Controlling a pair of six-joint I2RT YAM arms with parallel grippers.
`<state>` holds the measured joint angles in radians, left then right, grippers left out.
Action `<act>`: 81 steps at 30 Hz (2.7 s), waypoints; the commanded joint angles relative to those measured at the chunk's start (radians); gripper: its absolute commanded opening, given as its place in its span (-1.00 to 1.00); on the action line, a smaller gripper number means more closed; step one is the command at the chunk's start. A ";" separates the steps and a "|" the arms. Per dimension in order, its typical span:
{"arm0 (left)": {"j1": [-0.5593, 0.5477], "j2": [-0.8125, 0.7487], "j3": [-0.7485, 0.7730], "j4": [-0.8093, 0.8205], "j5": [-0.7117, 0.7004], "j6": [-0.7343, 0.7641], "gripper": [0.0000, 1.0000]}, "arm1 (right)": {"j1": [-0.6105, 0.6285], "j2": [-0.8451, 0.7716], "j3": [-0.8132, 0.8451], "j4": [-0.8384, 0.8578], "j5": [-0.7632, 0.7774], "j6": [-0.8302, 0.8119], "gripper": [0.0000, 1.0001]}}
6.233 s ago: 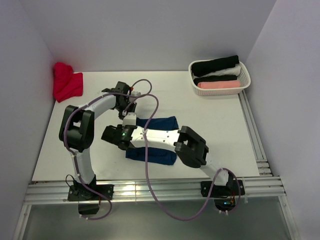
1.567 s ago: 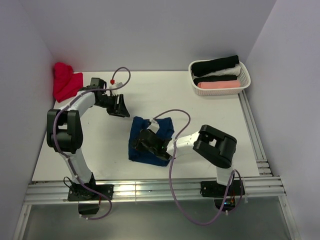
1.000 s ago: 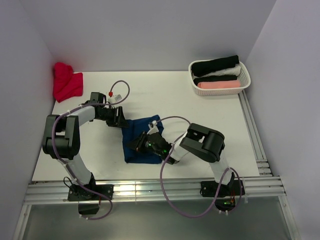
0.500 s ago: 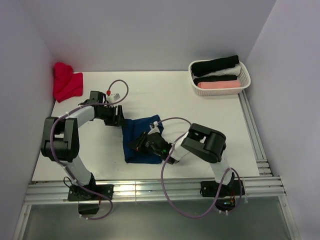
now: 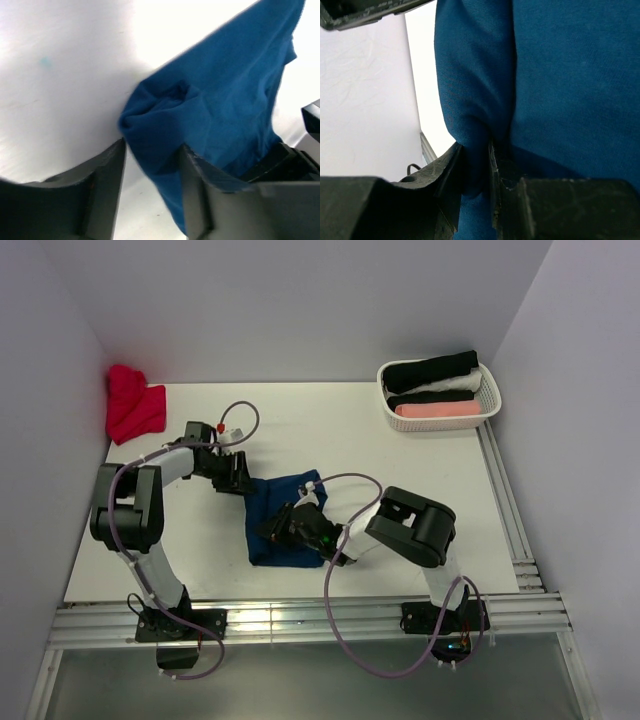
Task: Roll the t-shirts
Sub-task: Roll the tshirt
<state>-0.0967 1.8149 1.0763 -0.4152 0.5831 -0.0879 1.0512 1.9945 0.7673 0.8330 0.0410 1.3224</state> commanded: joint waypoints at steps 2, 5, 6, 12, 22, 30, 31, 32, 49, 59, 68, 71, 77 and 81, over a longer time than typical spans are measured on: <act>-0.026 0.040 0.077 -0.007 0.015 -0.019 -0.21 | 0.018 -0.023 0.004 -0.236 0.060 -0.048 -0.61; -0.052 0.043 0.097 -0.023 -0.008 -0.024 -0.56 | 0.029 -0.043 0.038 -0.343 0.102 -0.066 -0.45; -0.067 0.040 0.102 -0.027 -0.023 -0.026 -0.73 | 0.036 -0.046 0.059 -0.407 0.114 -0.072 -0.39; -0.097 0.024 0.129 -0.080 -0.141 -0.030 -0.96 | 0.062 -0.088 0.171 -0.697 0.236 -0.095 0.03; -0.136 0.011 0.155 -0.149 -0.252 -0.009 -0.98 | 0.130 -0.109 0.493 -1.227 0.483 -0.141 0.25; -0.166 0.017 0.189 -0.185 -0.289 -0.018 -0.97 | 0.158 0.067 0.872 -1.540 0.605 -0.215 0.22; -0.169 0.017 0.191 -0.189 -0.293 -0.018 -0.97 | 0.158 0.084 0.897 -1.551 0.612 -0.230 0.19; -0.173 0.017 0.192 -0.192 -0.296 -0.018 -0.96 | 0.158 0.098 0.918 -1.557 0.612 -0.236 0.18; -0.198 0.040 0.215 -0.211 -0.321 -0.029 -0.96 | 0.187 0.198 1.101 -1.606 0.677 -0.305 0.06; -0.205 0.046 0.218 -0.211 -0.327 -0.029 -0.97 | 0.199 0.265 1.172 -1.623 0.665 -0.325 0.05; -0.206 0.054 0.223 -0.214 -0.327 -0.027 -0.95 | 0.198 0.302 1.149 -1.644 0.631 -0.305 0.07; -0.206 0.058 0.226 -0.217 -0.327 -0.024 -0.91 | 0.198 0.306 1.118 -1.640 0.608 -0.293 0.06; -0.207 0.066 0.243 -0.229 -0.322 -0.019 -0.64 | 0.196 0.334 1.098 -1.681 0.571 -0.267 0.04; -0.207 0.070 0.258 -0.237 -0.315 -0.018 -0.44 | 0.197 0.352 1.100 -1.712 0.557 -0.250 0.03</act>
<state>-0.2989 1.8698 1.2961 -0.6487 0.2802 -0.1162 1.2438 2.2978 1.8889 -0.7971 0.6472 1.0325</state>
